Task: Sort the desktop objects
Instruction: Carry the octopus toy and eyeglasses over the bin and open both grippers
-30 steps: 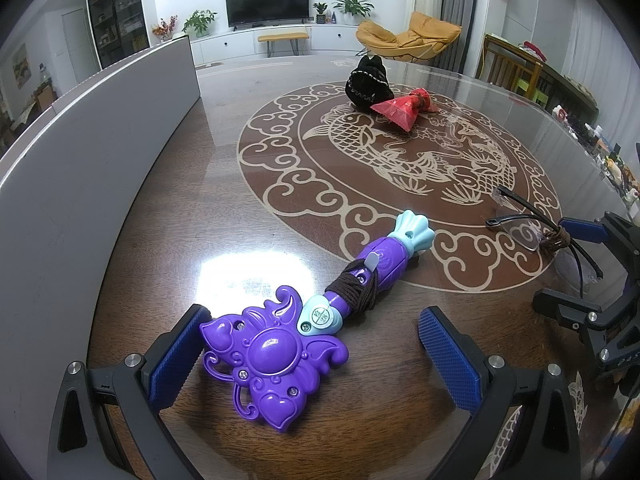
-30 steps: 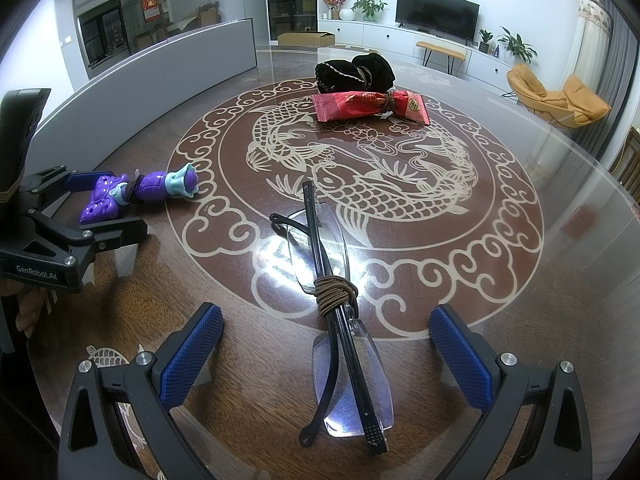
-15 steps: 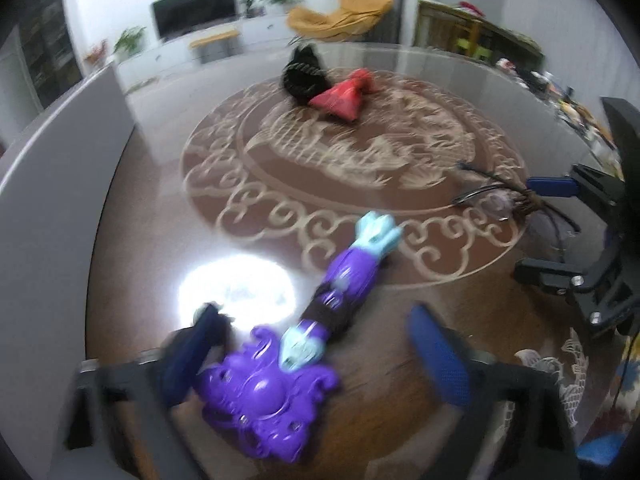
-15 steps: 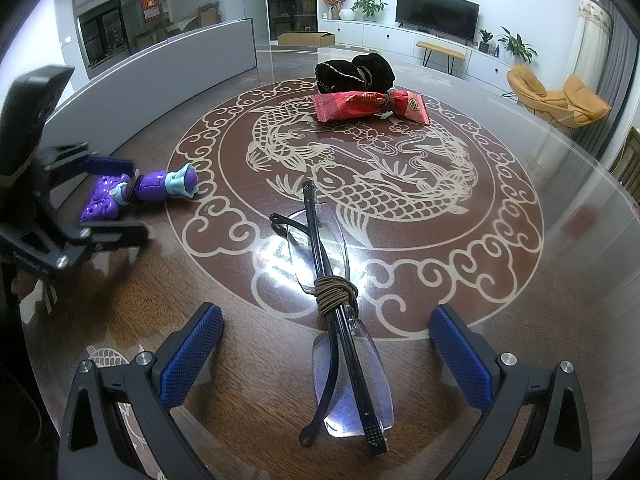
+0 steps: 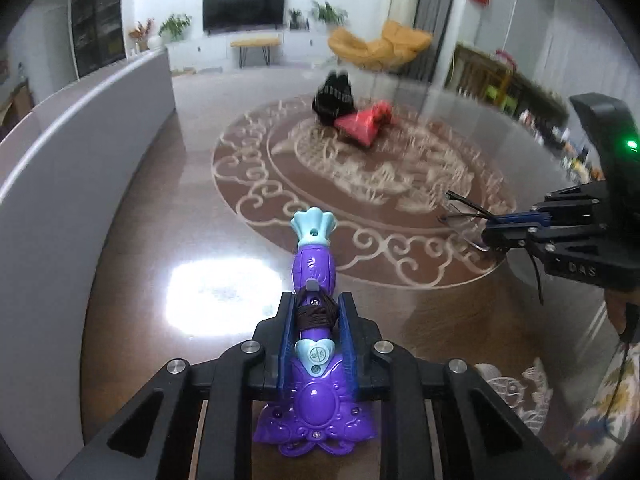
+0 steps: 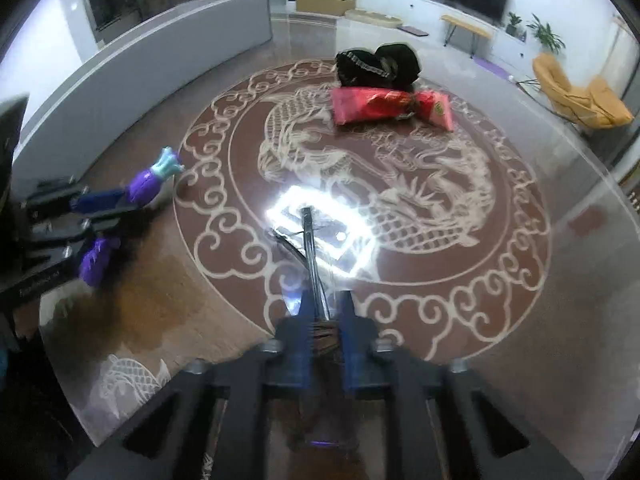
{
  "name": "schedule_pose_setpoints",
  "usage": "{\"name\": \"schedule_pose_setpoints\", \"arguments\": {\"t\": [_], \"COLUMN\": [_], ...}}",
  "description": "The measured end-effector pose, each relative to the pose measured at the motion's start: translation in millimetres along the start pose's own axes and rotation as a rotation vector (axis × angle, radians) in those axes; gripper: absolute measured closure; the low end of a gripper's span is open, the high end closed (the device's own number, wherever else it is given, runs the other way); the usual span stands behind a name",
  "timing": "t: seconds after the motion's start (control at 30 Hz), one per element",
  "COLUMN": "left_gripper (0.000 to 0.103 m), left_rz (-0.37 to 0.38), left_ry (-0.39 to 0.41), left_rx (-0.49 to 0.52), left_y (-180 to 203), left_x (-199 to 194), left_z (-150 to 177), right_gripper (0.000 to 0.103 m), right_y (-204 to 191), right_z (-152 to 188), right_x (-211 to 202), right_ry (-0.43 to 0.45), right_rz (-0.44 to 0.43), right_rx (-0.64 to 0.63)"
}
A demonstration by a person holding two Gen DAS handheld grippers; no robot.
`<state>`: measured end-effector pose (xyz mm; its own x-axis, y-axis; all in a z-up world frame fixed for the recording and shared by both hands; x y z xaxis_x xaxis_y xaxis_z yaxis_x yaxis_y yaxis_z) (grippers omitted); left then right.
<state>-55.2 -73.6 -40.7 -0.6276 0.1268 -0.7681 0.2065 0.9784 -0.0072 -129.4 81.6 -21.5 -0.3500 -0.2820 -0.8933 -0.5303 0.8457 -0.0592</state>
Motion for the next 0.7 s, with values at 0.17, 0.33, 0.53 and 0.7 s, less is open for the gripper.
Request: {"name": "schedule_pose_setpoints", "arguments": {"t": [0.17, 0.33, 0.53, 0.7], "left_gripper": [0.083, 0.083, 0.083, 0.083], "left_rz": [-0.006, -0.016, -0.15, -0.264], "left_ry": [0.15, 0.273, 0.282, 0.191], "left_rx": [-0.08, -0.173, -0.25, -0.364], "left_y": [-6, -39, -127, -211], "left_x": [-55, -126, -188, -196], "left_z": [5, 3, 9, 37], "right_gripper": [0.092, 0.092, 0.092, 0.092], "right_y": [-5, -50, -161, -261], "right_z": [-11, -46, -108, -145], "right_x": [-40, -77, -101, -82], "right_ry": [0.087, 0.191, 0.294, 0.297], "right_rz": [-0.036, -0.135, -0.344, -0.49], "right_rx": [0.035, 0.021, -0.033, -0.085]}}
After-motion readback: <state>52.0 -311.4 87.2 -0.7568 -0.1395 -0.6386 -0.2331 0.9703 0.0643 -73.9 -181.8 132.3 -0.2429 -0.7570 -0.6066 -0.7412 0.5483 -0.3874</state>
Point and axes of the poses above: each gripper's, at about its wrist camera, not at the fingertips, and x roughly the way its jaws point, y to its right, z to its underside, the point moved 1 cm from there along x, roughly the way its jaws point, and after that the axes turned 11 degrees about x, right-handed, at the moved point
